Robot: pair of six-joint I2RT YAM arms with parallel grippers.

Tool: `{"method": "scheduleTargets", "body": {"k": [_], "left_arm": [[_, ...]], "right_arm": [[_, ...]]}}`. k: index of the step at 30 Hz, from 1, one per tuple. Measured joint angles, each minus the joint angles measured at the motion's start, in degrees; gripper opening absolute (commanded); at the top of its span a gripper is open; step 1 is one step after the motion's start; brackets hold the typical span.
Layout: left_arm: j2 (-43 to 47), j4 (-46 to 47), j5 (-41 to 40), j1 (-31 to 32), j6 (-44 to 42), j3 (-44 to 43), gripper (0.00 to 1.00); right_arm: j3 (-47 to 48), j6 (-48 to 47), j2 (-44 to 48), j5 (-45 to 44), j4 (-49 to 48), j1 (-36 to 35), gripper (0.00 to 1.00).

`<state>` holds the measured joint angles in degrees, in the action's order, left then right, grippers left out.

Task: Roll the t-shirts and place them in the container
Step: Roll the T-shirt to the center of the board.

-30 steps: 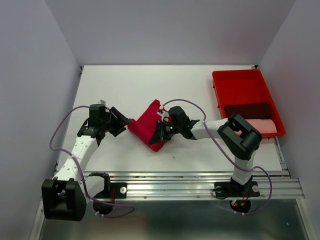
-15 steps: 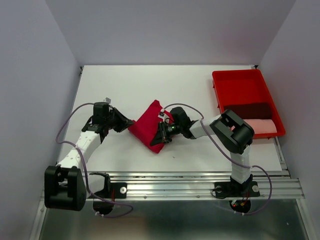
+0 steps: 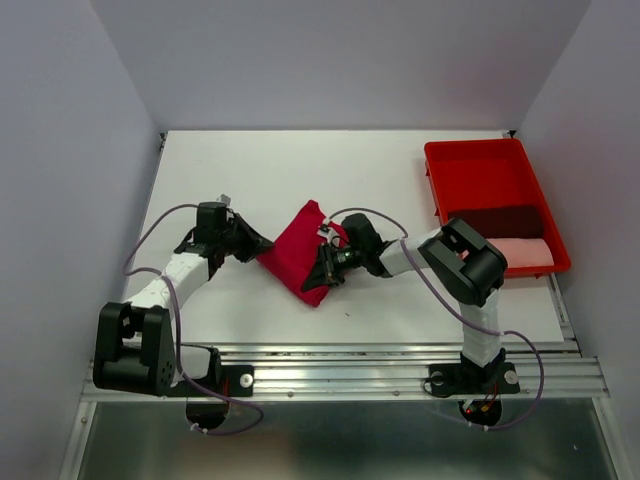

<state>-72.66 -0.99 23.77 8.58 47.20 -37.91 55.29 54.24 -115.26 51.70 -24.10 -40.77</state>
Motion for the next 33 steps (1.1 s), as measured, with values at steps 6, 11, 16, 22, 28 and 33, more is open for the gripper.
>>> {"method": "scheduleTargets", "body": {"k": [6,11,16,22,28,33], "left_arm": [[-0.2,0.9,-0.7,0.7,-0.7,0.1,0.00],[4.9,1.2,-1.8,2.3,-2.4,0.3,0.00],[4.3,2.1,-2.0,2.6,-2.9,2.1,0.00],[0.1,2.6,-2.1,3.4,-2.8,3.7,0.00],[-4.7,5.2,-2.3,3.6,-2.9,3.5,0.00],[-9.0,6.4,-2.8,3.7,-3.3,2.5,0.00]], "right_arm": [[0.0,0.6,-0.4,0.7,-0.1,0.7,0.01],[0.0,1.0,-0.7,1.1,-0.4,1.0,0.01],[0.0,1.1,-1.2,1.3,-0.5,1.0,0.01],[0.0,1.1,-1.2,1.3,-0.5,1.4,0.01],[0.0,1.1,-1.2,1.3,-0.5,1.4,0.48],[-0.2,-1.6,1.2,-1.8,4.6,1.4,0.68]]}}
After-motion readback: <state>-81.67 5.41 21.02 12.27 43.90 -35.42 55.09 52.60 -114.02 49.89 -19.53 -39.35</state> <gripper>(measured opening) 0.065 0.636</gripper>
